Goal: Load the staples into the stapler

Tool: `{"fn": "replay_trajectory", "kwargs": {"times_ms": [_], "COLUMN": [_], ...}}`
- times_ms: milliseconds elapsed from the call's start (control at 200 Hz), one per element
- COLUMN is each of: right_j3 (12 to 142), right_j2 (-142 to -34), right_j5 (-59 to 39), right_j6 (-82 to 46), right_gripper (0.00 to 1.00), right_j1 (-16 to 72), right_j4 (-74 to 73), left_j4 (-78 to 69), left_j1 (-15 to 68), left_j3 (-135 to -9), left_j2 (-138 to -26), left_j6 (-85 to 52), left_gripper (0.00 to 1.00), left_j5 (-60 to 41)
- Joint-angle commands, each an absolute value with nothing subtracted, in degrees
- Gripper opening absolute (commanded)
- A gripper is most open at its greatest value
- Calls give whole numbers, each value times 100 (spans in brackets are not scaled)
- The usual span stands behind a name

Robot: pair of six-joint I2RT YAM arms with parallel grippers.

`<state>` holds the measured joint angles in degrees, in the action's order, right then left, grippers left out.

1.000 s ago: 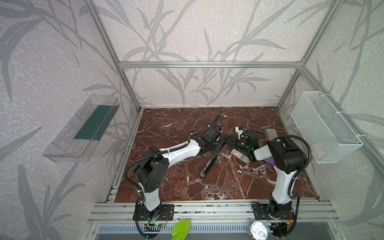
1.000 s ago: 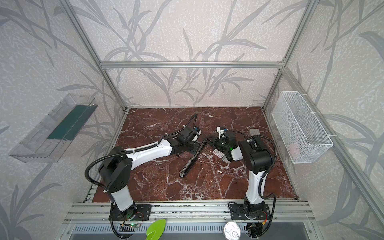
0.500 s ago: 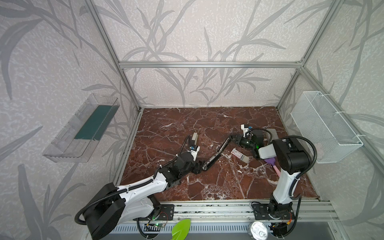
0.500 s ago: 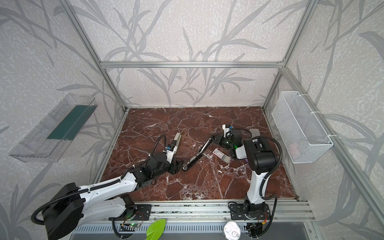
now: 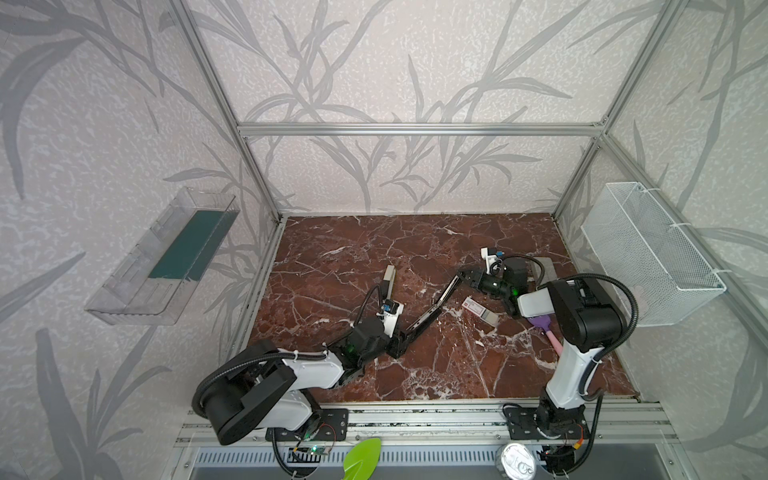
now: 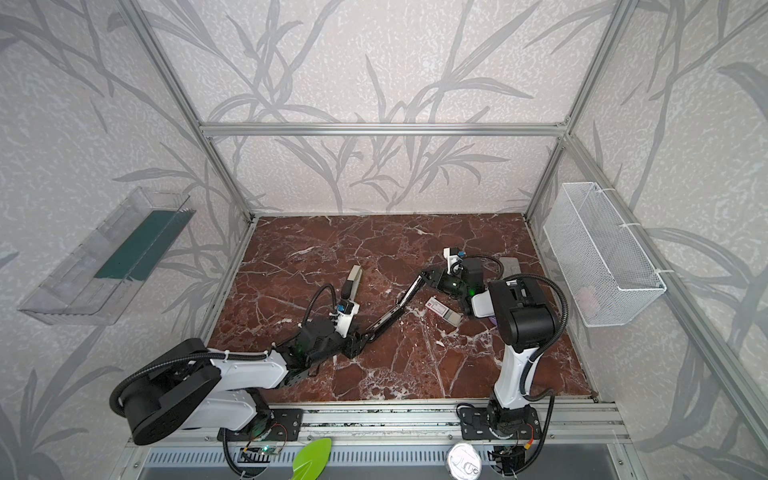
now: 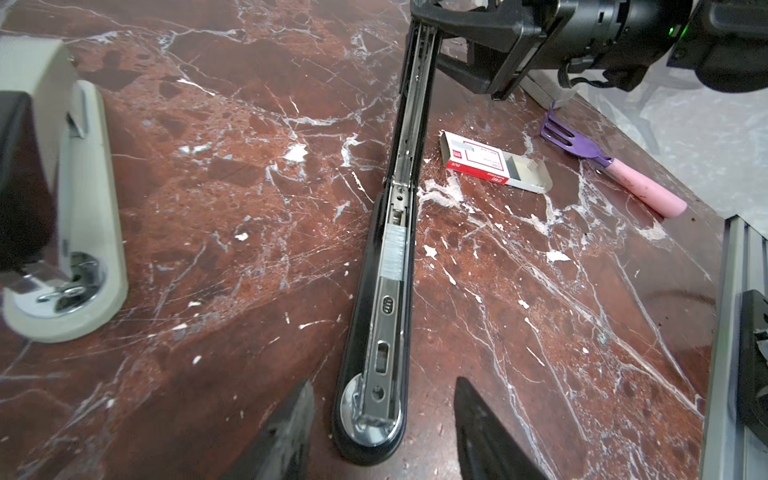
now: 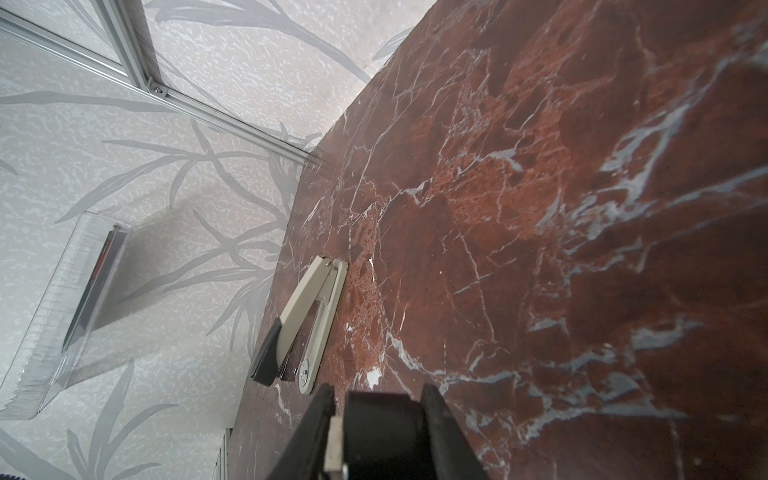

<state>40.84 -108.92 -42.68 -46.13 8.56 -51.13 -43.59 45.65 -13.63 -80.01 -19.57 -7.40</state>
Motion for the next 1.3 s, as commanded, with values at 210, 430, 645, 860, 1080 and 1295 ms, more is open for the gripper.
{"fn": "replay_trajectory", "kwargs": {"times_ms": [210,430,645,860,1080,1295], "right_j3": [4324,4307,4347,4360,4313,3946], "right_j2": [-10573,-10556,-10515,-10291,-9511,-8674], "right_j5": [-4439,-4430,-4412,-4292,-3623,-2503], "right_j6": [-4476,-4421,-4336,-3993,-2822,-1808], "right_gripper": [29,29,29,29,28,28], "right_j1": [870,870,870,930,1342,2015], "right_j4": [-5041,-4966,-4881,-4628,-3736,-3462], "left_j4": [-6149,-6456,-6518,-6332,-5693,-5786], "left_j1": [4570,4564,4570,4588,4934,5160], "left_j3": [-1130,-1116,-1144,-1212,-1373,-1392], "left_j2": [-8951,-9222,-9413,-9392,-9094,-9173], "left_j6": [-1940,-1872,-1837,-1660,-988,-675], "left_gripper": [45,37,21,0,0,0], "left_j5": [-1157,-1134,-1198,-1234,-750,-424]}}
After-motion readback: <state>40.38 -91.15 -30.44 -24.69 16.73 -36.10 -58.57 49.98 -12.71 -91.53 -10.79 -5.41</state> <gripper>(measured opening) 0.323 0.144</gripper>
